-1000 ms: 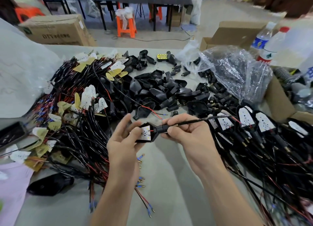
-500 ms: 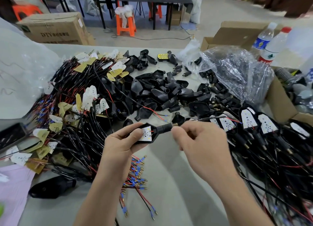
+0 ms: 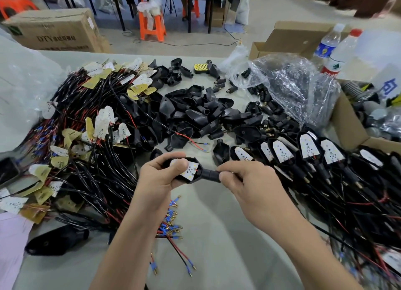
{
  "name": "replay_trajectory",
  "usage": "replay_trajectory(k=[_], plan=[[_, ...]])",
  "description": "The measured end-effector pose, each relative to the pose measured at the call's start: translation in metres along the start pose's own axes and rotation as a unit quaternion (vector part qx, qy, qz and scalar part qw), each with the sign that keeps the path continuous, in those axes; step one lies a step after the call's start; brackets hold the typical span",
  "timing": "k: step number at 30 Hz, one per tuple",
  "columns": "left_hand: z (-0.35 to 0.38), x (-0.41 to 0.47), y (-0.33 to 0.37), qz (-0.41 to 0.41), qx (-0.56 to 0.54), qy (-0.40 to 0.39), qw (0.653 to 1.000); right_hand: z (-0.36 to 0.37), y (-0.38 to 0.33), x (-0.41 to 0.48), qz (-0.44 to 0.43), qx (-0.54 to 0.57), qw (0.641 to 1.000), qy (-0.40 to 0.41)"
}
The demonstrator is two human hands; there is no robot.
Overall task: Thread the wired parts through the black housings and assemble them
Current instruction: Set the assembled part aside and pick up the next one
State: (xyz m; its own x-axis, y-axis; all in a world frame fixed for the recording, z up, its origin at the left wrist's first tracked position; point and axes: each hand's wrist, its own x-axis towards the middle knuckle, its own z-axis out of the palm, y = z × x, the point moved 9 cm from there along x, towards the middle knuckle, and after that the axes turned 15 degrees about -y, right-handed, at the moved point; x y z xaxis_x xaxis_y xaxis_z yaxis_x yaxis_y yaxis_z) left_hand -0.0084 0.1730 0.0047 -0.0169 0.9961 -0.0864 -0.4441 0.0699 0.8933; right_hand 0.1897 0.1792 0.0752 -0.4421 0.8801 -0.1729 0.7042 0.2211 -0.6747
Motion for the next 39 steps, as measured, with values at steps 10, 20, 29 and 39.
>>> replay_trajectory(k=[10, 20, 29, 39], plan=[[0.063, 0.013, -0.039, -0.081, -0.061, -0.127, 0.987, -0.056, 0.021, -0.045, 0.132, -0.118, 0.979, 0.098], [0.147, 0.046, -0.062, -0.077, -0.09, -0.136, 0.984, -0.115, 0.072, -0.108, 0.277, -0.258, 0.893, 0.243], [0.156, 0.057, -0.094, -0.064, 0.145, -0.086, 0.984, -0.073, 0.162, -0.104, 0.341, -0.124, 0.904, 0.227], [0.146, 0.059, -0.085, -0.003, 0.343, -0.093, 0.935, -0.049, 0.166, -0.086, 0.177, 0.034, 0.968, 0.177]])
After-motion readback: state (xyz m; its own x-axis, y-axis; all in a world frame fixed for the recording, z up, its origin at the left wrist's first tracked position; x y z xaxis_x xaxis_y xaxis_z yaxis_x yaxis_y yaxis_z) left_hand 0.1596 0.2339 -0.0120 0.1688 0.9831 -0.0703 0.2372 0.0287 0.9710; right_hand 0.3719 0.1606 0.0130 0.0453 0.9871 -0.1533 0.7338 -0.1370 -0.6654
